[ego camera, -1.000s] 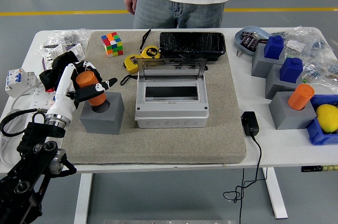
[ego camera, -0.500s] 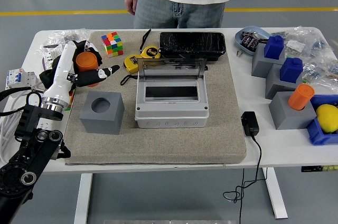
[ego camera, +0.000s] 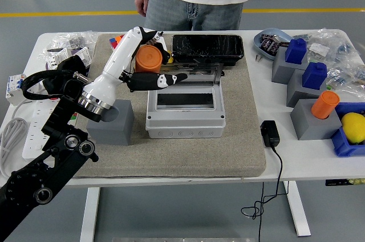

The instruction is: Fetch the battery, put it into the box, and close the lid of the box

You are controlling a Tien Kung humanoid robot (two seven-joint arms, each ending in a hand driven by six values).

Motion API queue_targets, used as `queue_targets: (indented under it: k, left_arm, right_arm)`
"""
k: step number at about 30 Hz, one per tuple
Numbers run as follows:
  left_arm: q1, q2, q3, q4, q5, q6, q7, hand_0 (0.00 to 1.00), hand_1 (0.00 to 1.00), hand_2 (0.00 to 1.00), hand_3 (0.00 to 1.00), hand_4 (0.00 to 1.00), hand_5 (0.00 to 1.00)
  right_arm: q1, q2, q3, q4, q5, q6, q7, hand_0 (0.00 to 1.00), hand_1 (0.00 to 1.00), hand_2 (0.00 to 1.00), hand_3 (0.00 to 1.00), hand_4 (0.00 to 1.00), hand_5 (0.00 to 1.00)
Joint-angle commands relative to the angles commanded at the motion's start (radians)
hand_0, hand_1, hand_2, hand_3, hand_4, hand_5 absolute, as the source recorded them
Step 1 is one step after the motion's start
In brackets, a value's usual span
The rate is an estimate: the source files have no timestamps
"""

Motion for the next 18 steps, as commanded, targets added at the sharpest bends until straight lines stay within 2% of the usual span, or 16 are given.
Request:
queue_targets:
  k: [3,6,9,18]
  left_arm:
    - [-0.03,-0.014,0.042,-0.006,-0.135,-0.026,0.006,0.032,0.002,0.027,0.002,0.998,0.176]
    - [-0.069,-0.032,0.088,0.036,-0.248,-0.064,0.011,0.033,0.002,0.029,0.002,0.998,0.183]
    - [-0.098,-0.043,0.123,0.081,-0.343,-0.077,0.013,0.033,0.002,0.029,0.002,0.998,0.183]
    - [-0.187,-0.091,0.249,0.244,-0.437,-0.113,0.023,0.022,0.002,0.028,0.002,0.998,0.186]
  right_arm:
    - [0.001,-0.001,-0.002,0.0,0.0,0.0,-0.001,0.802,0.748,0.733,0.78,0.998,0.998]
    - [0.003,-0.001,-0.007,0.0,0.004,-0.002,0.0,0.801,0.747,0.733,0.78,0.998,0.998]
    - [0.006,-0.002,-0.015,0.001,0.008,-0.003,0.001,0.801,0.747,0.733,0.78,0.998,0.998]
    - [0.009,-0.006,-0.03,-0.004,0.012,-0.002,-0.001,0.801,0.747,0.733,0.781,0.998,0.998]
